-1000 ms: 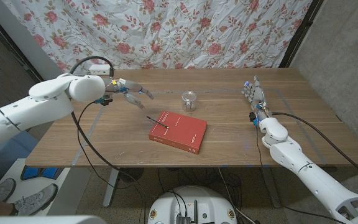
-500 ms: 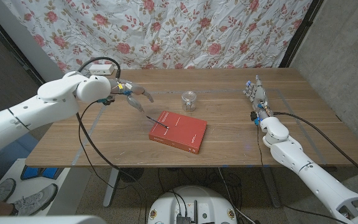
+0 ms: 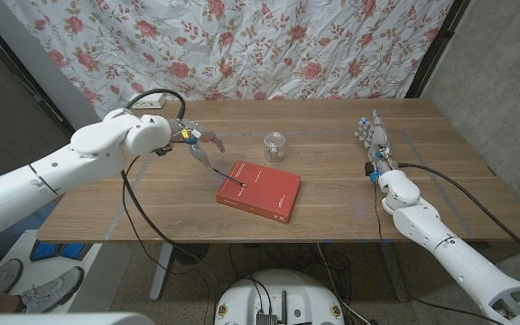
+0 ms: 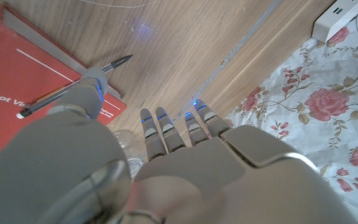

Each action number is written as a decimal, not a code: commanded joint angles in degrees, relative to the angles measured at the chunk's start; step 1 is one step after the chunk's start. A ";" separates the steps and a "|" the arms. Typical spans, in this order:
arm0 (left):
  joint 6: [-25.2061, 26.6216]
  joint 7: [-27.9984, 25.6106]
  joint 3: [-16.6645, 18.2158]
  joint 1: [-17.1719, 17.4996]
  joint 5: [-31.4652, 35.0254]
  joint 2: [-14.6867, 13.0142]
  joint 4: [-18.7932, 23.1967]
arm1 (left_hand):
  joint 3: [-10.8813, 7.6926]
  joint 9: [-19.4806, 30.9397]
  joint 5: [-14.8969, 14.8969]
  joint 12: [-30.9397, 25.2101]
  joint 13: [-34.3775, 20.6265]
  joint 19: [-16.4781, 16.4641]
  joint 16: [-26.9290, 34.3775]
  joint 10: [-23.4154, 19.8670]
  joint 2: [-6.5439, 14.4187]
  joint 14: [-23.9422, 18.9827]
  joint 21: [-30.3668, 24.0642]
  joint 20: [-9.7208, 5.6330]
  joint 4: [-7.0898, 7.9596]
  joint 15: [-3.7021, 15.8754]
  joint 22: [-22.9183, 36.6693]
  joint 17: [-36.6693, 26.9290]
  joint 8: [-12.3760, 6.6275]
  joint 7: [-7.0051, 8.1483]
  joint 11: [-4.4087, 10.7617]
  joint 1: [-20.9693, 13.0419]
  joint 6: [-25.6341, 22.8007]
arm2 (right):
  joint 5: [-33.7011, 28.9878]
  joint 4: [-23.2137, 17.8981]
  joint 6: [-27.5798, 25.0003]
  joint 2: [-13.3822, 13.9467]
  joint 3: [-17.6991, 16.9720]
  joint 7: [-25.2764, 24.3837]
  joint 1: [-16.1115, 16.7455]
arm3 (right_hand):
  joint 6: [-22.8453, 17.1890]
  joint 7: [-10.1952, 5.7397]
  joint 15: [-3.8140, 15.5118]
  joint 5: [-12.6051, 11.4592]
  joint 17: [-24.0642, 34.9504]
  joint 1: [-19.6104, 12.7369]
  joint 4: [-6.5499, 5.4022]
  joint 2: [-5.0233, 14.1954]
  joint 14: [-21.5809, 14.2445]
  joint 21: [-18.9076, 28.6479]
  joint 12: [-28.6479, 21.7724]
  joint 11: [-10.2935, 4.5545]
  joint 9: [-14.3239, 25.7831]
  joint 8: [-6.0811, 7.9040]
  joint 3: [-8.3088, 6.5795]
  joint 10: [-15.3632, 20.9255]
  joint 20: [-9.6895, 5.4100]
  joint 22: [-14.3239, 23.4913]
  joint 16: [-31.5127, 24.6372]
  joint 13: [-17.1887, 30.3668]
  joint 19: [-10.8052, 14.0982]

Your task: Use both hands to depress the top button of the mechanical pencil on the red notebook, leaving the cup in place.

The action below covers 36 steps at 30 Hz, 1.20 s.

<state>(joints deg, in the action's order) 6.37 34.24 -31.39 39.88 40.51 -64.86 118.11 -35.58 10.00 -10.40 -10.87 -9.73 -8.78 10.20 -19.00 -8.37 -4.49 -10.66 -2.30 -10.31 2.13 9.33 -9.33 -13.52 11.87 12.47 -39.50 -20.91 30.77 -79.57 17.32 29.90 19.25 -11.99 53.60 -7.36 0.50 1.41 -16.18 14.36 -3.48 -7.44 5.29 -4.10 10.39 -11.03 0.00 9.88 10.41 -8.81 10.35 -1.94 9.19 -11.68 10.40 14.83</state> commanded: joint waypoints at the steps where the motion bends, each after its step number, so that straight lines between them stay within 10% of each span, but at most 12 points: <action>1: 1.53 -0.87 -0.74 1.80 4.63 3.02 0.16 | 1.05 0.16 -0.20 -0.41 -0.30 -1.14 0.52 -2.53 0.27 -1.56 -0.15 -6.46 0.08 8.25 0.21 -0.19 -0.22 0.01 0.00 -1.51 -1.67 | 0.15 -0.18 0.19 -0.11 -0.30 -0.41 0.36 | -0.33 0.07 -0.33 -0.23 0.09 0.42 0.08 1.11 -0.28 0.29 0.08 0.12 0.08 0.33 -0.58 0.16 0.08 0.29 -0.08 -0.02 0.12; 36: 5.89 -6.54 -2.84 6.31 8.50 6.22 -1.32 | 3.77 0.23 -0.42 -0.03 -0.28 -4.11 0.35 -9.33 1.25 -6.83 -0.15 -4.51 -0.11 9.23 0.24 -0.12 -0.35 0.06 0.18 -9.60 -7.60 | -0.25 1.00 1.26 -1.69 -0.34 -2.05 0.21 | -1.08 -0.20 -0.32 -0.30 -0.30 0.64 -0.03 1.30 -0.44 0.30 0.11 0.04 0.09 0.47 -0.93 0.45 0.27 0.31 -0.21 -0.02 0.22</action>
<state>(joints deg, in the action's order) 10.66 30.11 -33.56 44.71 47.07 -59.29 117.15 -32.06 10.00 -10.63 -10.87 -9.73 -12.13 10.20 -27.63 -7.25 -10.46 -10.66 -2.34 -10.35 2.25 9.47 -9.34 -13.52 12.16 12.58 -48.31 -27.75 30.64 -79.57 18.12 28.89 18.91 -13.61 54.46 -7.88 0.39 1.42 -16.18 14.10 -3.48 -7.36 5.29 -4.10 10.39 -11.03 0.00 9.88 10.62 -9.20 10.34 -1.94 9.19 -11.68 10.41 14.83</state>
